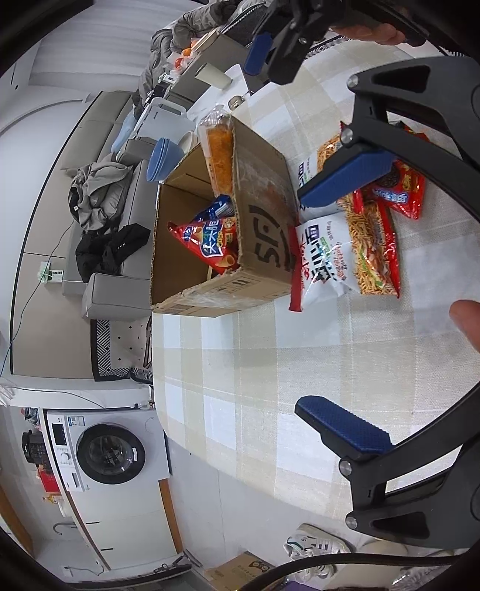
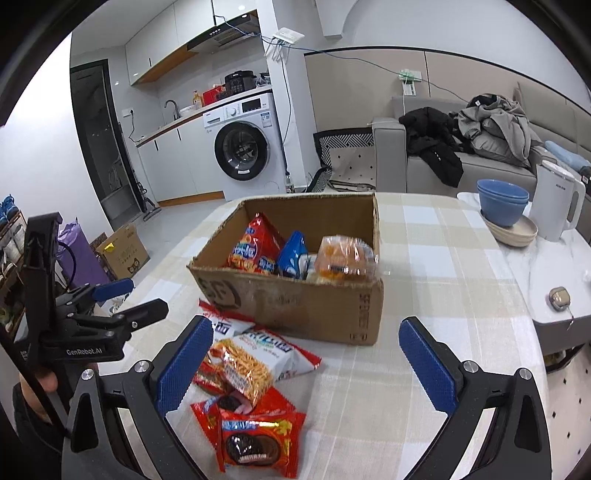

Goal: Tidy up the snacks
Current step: 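Withdraw both tools from the box toward the remaining snacks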

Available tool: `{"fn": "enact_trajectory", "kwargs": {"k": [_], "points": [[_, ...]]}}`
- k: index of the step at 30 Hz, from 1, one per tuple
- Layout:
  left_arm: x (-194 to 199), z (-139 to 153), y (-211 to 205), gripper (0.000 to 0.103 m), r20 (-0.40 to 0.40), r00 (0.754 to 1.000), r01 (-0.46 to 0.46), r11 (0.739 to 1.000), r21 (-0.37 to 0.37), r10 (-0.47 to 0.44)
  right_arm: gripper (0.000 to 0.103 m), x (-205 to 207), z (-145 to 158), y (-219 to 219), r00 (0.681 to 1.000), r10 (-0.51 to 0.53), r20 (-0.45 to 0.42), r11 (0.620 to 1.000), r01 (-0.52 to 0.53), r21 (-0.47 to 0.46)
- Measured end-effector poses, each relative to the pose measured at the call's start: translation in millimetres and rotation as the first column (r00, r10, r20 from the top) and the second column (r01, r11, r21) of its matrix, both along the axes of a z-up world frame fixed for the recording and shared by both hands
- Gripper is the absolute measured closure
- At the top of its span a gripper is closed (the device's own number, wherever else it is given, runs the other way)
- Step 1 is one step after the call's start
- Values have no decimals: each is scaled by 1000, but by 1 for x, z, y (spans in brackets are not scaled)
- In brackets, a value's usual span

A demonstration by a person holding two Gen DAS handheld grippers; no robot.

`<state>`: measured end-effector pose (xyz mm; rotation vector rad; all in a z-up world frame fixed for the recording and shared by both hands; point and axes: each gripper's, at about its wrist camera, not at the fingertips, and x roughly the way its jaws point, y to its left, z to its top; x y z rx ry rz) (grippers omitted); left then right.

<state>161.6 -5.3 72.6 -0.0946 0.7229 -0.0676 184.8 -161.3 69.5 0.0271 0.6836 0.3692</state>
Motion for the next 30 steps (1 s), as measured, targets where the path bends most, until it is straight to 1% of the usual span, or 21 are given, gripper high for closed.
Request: {"fn": "enact_trajectory", "kwargs": {"k": [4, 8, 13, 16, 19, 21, 26, 30], "points": [[-11, 1, -6, 1, 4, 1000, 14, 1000, 26, -14, 0, -7, -7, -5, 1000, -3, -26, 1000, 3, 3], [-16, -3, -8, 1, -9, 1000, 21, 1000, 21, -21, 0, -11, -18, -8, 996, 16, -84, 1000, -16, 2], [-18, -9, -11, 1, -29, 999, 30, 999, 23, -29, 0, -15, -30, -12, 991, 20, -133, 1000, -23, -16], [-18, -12, -17, 1, -37, 998, 44, 998, 40, -42, 0, -16, -37, -12, 986, 27, -162, 999, -32, -27], [-17, -16, -20, 1, -46, 998, 51, 998, 46, -49, 0, -16, -43, -7, 980, 51, -192, 998, -58, -32], [-17, -18, -21, 1, -54, 997, 61, 997, 45, -59, 0, -17, -45, -4, 979, 57, -197, 997, -65, -33], [-15, -25, -28, 1, -78, 994, 81, 994, 77, -75, 0, -19, -50, 7, 973, 78, -219, 994, -92, -54], [-10, -34, -29, 2, -113, 990, 96, 993, 64, -88, 0, -19, -55, 9, 967, 87, -241, 992, -106, -65]]}}
